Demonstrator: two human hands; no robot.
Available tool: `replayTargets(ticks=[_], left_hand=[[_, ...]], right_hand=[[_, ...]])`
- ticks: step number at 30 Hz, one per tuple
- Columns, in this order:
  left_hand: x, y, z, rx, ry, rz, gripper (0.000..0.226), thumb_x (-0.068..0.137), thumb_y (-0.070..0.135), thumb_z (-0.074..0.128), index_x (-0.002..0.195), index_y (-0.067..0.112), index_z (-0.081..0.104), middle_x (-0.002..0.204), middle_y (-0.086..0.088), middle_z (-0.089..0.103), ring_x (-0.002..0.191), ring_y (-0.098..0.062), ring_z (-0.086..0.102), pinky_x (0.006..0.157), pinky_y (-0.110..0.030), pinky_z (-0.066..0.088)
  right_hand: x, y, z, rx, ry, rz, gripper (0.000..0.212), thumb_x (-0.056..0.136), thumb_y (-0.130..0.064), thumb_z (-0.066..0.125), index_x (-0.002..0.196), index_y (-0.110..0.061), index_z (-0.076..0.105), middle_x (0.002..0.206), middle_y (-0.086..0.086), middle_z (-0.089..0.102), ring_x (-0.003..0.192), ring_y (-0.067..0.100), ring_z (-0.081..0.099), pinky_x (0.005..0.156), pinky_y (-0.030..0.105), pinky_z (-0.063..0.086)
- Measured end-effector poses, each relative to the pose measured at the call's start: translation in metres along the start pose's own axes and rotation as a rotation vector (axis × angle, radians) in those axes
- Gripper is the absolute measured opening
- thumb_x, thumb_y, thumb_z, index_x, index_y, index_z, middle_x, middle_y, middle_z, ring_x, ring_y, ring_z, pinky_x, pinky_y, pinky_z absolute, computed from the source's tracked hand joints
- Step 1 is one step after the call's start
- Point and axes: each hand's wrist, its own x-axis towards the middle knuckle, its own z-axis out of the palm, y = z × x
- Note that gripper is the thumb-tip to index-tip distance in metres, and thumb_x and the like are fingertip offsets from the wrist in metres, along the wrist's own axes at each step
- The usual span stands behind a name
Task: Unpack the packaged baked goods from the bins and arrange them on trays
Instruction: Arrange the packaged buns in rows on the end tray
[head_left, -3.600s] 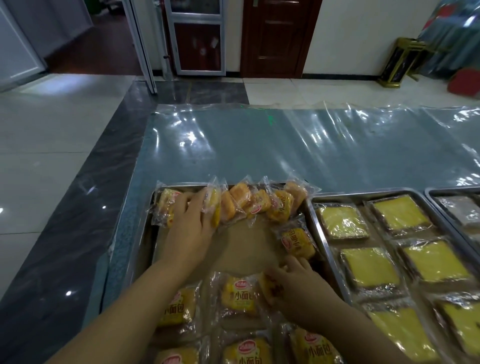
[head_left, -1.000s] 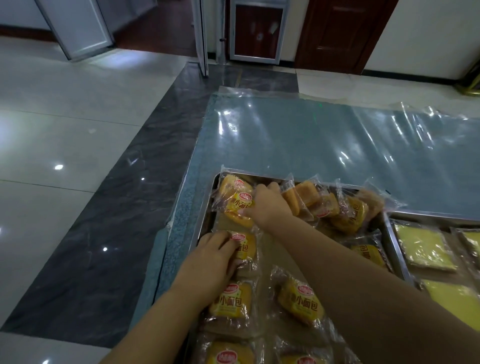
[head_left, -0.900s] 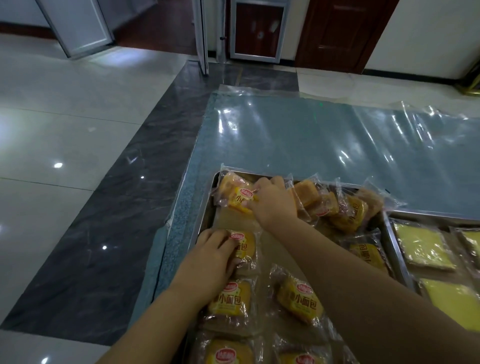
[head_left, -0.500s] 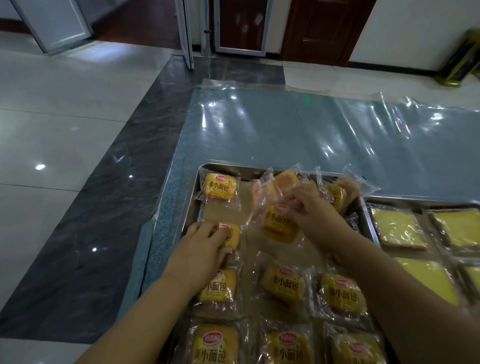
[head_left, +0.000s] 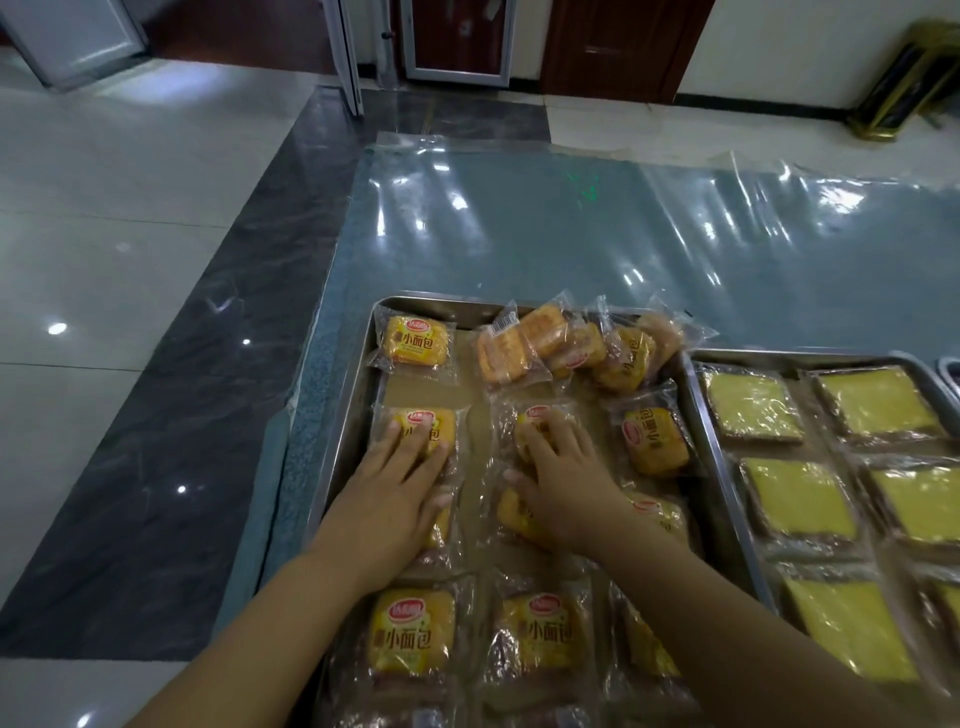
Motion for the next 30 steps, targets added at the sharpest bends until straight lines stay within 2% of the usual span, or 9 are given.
replayTargets(ticks=[3,6,11,16,21,24,26,30], left_hand=[[-0.002,0.002,0.002,0.044,-0.034,-0.010,0.068,0.082,0.061,-0.004,0.143,0.030,-0.006,0.151,0.007,-0.020,0.139,-0.019,-0.025,0.114,-0.035,-0.007],[-0.005,0.003,0.002,0.060,-0.033,-0.022,0.064,0.090,0.057,0.006,0.146,0.028,-0.004,0.150,0.007,-0.021,0.137,-0.018,-0.027,0.112,-0.033,-0.010],[-0.012,0.005,0.001,0.042,-0.058,-0.037,0.061,0.095,0.053,0.018,0.148,0.027,0.005,0.157,0.004,-0.011,0.139,-0.017,-0.022,0.112,-0.033,-0.006],[-0.014,0.009,-0.004,0.006,-0.055,-0.050,0.058,0.095,0.051,0.025,0.147,0.028,0.016,0.158,0.003,0.000,0.144,-0.020,-0.009,0.115,-0.038,0.006],[-0.009,0.021,-0.019,-0.024,0.109,-0.005,0.045,0.091,0.042,0.047,0.132,0.024,0.047,0.144,-0.002,0.036,0.135,-0.022,0.027,0.110,-0.038,0.027],[0.000,0.032,-0.025,-0.054,0.165,0.018,0.038,0.089,0.037,0.053,0.123,0.020,0.054,0.133,-0.002,0.046,0.124,-0.021,0.039,0.103,-0.037,0.035],[0.007,0.042,-0.025,-0.069,0.175,0.042,0.036,0.089,0.034,0.055,0.122,0.019,0.056,0.128,-0.001,0.050,0.120,-0.020,0.042,0.100,-0.035,0.037],[0.021,0.060,-0.018,-0.094,0.161,0.129,0.032,0.090,0.033,0.054,0.120,0.021,0.058,0.125,0.002,0.052,0.119,-0.017,0.042,0.098,-0.028,0.034]], right_hand=[[-0.003,-0.002,0.017,0.011,-0.041,-0.013,0.065,0.097,-0.050,0.026,0.150,-0.025,-0.003,0.157,0.004,-0.018,0.141,0.027,-0.023,0.113,0.043,-0.010],[-0.005,-0.007,0.023,0.046,-0.058,-0.051,0.064,0.099,-0.043,0.029,0.150,-0.025,-0.005,0.156,0.004,-0.021,0.140,0.027,-0.026,0.112,0.044,-0.012],[-0.016,-0.009,0.028,0.044,-0.048,-0.079,0.059,0.099,-0.040,0.028,0.149,-0.027,-0.001,0.157,0.001,-0.018,0.141,0.026,-0.021,0.113,0.047,-0.006],[-0.025,-0.012,0.020,0.045,-0.013,-0.058,0.058,0.097,-0.047,0.031,0.148,-0.028,0.012,0.158,0.002,-0.002,0.142,0.029,-0.006,0.113,0.051,0.004],[-0.031,0.000,-0.010,0.078,0.241,0.019,0.050,0.093,-0.040,0.046,0.139,-0.024,0.033,0.147,0.004,0.029,0.134,0.028,0.018,0.108,0.044,0.023],[-0.033,0.025,-0.025,0.040,0.414,0.137,0.041,0.091,-0.033,0.049,0.128,-0.018,0.044,0.139,0.010,0.040,0.127,0.031,0.029,0.104,0.043,0.029],[-0.033,0.043,-0.035,0.008,0.435,0.256,0.045,0.089,-0.033,0.052,0.130,-0.016,0.043,0.138,0.013,0.039,0.124,0.033,0.032,0.101,0.044,0.032],[-0.029,0.072,-0.047,-0.035,0.319,0.392,0.054,0.092,-0.037,0.050,0.138,-0.020,0.029,0.144,0.016,0.031,0.127,0.037,0.031,0.100,0.049,0.035]])
